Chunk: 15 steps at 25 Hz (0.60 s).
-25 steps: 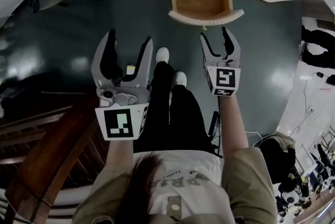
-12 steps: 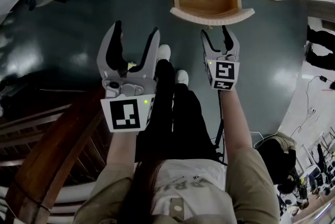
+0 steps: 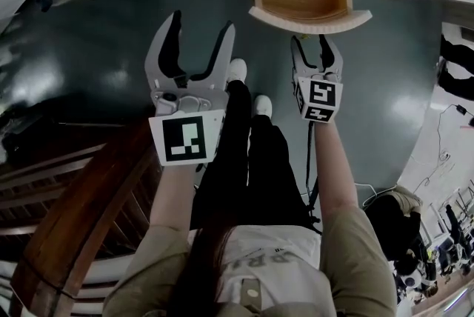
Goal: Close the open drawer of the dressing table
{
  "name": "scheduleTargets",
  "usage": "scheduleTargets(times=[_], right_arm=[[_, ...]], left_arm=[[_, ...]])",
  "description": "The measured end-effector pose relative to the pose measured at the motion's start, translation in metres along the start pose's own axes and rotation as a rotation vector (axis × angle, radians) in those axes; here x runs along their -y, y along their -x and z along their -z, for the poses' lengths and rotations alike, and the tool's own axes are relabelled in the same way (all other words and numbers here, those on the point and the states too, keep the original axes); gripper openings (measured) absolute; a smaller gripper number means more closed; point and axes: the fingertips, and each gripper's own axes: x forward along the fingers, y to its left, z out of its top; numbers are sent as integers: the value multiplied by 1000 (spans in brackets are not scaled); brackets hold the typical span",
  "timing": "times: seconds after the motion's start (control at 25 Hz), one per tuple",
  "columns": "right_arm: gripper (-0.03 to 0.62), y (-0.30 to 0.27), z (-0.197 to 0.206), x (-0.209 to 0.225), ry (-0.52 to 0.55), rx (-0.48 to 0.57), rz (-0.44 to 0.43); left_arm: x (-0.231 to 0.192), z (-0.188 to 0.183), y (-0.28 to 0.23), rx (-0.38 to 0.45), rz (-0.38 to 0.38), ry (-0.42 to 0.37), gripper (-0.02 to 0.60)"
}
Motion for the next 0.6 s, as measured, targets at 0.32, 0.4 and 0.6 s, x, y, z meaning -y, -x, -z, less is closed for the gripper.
scheduleTargets(times=[0.32, 0.4, 0.6], right_arm=[[238, -9, 6, -1, -7, -18, 56], [201, -10, 8, 0, -15, -30, 72], [151, -13, 10, -3, -15, -38, 70]], left_arm=[[-14, 18, -16, -17, 2, 2, 304], [-17, 21, -20, -19, 6, 9, 304], [-23, 28, -29, -21, 10, 14, 304]])
